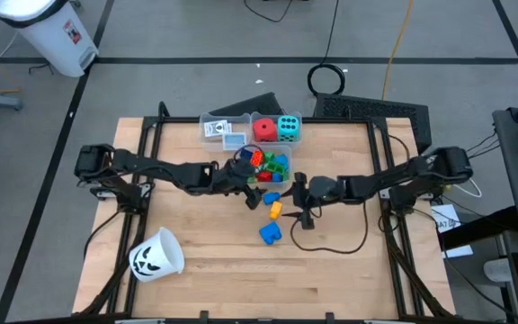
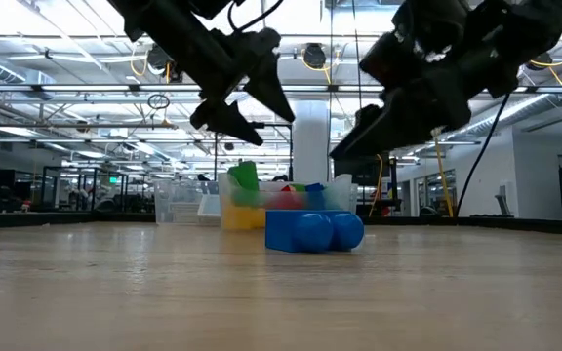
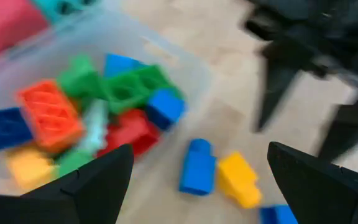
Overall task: Pick & Place Toys
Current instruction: Put the top blue game piece into the bottom transparent bin
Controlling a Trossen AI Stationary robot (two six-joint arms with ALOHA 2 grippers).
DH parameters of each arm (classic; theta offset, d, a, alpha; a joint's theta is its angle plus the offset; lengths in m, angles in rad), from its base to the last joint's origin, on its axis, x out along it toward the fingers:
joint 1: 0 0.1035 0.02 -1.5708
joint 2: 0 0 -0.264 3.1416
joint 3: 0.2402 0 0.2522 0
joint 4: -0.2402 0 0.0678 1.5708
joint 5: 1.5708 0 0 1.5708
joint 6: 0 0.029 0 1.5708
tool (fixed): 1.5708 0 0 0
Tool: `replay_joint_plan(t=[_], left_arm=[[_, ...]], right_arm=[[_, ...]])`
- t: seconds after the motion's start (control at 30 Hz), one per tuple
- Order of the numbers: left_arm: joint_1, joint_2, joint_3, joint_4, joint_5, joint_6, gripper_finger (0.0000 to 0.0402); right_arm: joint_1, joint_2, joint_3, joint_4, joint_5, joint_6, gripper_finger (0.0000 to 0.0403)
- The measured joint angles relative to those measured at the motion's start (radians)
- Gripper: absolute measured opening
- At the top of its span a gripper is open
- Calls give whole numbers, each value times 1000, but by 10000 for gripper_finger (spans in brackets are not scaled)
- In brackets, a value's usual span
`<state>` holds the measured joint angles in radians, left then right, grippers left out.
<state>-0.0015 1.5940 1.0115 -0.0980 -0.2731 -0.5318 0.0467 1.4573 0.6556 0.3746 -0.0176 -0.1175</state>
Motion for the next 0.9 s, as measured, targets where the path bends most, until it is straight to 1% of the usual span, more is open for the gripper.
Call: replay_joint_plan(t=[0.13, 0.2, 0.4, 0.67, 0.8, 0.9], left_arm=[[-56, 44, 0, 4, 15, 11, 376], [-87, 72, 0, 4, 12, 41, 376], [-154, 195, 0, 80, -63, 99, 376], [-163, 369, -1, 308, -71, 116, 376], [-158, 409, 0, 375, -95, 124, 376], [-154, 420, 0, 411, -70, 152, 376]], right_arm=[[-6, 16, 26, 4, -4, -27, 267], [-7, -3, 28, -2, -3, -26, 267], [-5, -90, 27, -13, -6, 9, 267], [2, -135, 11, -27, -7, 29, 267], [1, -135, 7, -23, -6, 27, 267], [1, -135, 7, -25, -6, 27, 267]])
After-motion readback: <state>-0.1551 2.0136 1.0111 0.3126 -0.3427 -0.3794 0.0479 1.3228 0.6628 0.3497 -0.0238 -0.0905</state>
